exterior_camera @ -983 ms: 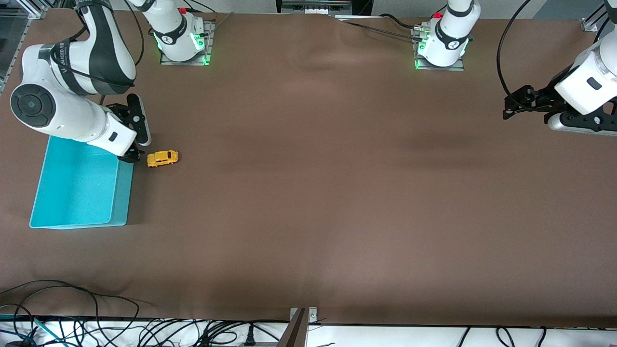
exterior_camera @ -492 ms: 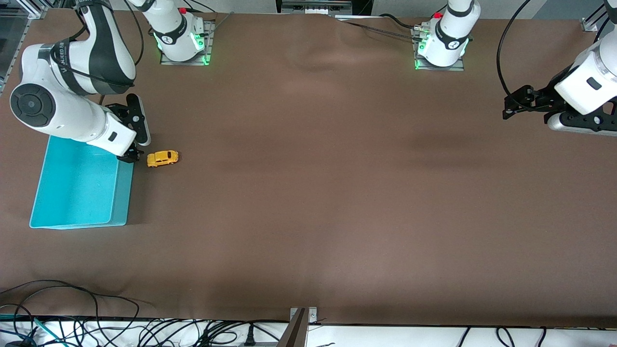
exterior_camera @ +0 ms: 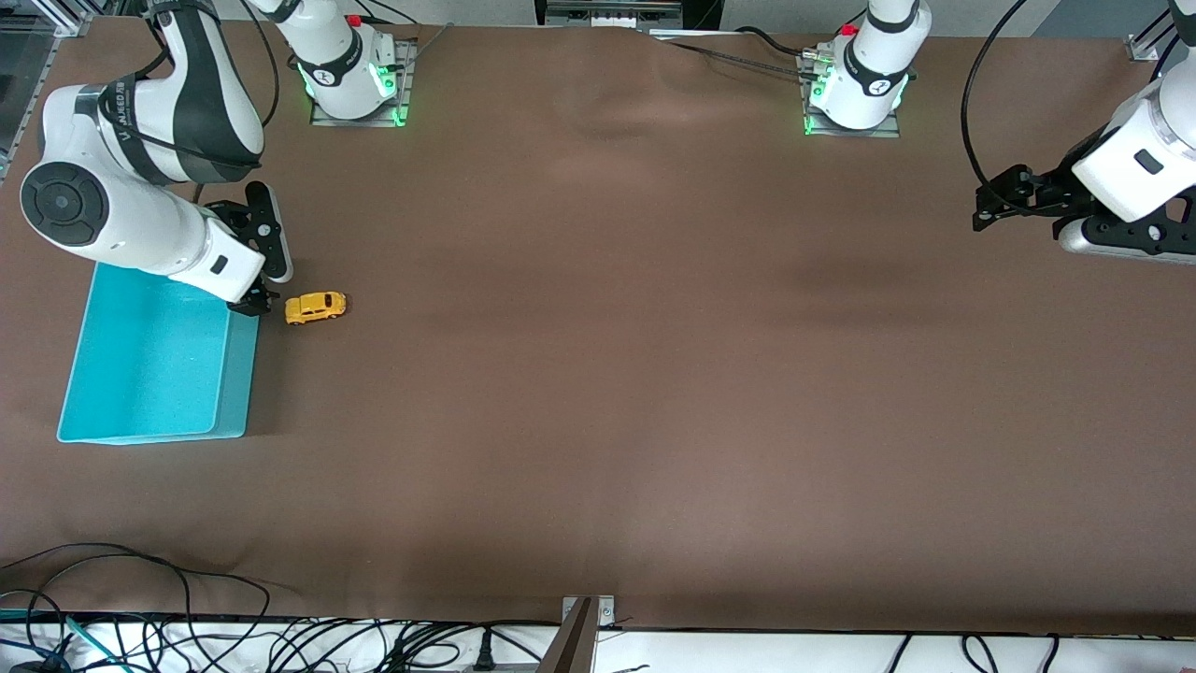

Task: Wind up and store yellow beetle car

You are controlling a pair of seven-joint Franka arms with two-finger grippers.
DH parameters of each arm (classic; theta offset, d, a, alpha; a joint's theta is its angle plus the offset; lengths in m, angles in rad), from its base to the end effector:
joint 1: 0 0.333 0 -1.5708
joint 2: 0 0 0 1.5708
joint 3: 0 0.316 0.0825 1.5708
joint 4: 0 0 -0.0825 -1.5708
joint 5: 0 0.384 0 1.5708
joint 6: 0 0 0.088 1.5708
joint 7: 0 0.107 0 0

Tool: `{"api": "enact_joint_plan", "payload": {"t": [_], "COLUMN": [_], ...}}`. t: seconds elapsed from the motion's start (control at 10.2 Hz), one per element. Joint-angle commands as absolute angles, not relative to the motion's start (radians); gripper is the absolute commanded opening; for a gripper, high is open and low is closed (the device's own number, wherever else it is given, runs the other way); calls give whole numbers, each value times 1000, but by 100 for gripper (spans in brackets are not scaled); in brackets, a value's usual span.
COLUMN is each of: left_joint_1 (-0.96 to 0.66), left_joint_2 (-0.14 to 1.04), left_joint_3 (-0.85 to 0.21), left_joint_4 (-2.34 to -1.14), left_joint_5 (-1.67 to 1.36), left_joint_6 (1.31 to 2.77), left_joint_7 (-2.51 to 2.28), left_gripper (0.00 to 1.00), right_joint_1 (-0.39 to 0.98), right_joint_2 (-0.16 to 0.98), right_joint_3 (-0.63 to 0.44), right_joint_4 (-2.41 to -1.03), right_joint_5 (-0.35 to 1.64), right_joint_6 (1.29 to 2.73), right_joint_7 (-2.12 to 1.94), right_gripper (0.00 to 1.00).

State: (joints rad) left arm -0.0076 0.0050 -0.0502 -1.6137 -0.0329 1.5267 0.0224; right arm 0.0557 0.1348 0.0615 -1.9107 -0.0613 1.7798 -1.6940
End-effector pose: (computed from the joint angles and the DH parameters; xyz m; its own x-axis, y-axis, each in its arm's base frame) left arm 0.5483 -0.0353 0.5980 0.9925 -0.0813 -0.0911 -0.0784 -0.9963 0.0351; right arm 0.5572 0.0594 0.4068 -0.2605 0.9654 -0.0136 0.9316 0.2476 -0.2663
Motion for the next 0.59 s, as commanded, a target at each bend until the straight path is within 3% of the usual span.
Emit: {"api": "enact_joint_plan", "payload": {"t": [0.0, 0.49], "left_joint_1": [-8, -11], "left_joint_2": [8, 8], "left_joint_3": [-54, -55], "left_joint_4": [-1592, -1592], "left_joint_5": [-28, -28], "left_joint_6": [1508, 1508], "left_joint_7": [12, 12], "left_gripper": [100, 100], "right_joint_1": [52, 51], "right_joint_2": [117, 117], "right_joint_3": [69, 66], "right_joint_4": [-1922, -1914], "right_joint_5": [-77, -75], "right_joint_6": [1773, 1776], "right_joint_7": [-1695, -1694], "right_gripper": [100, 100]}}
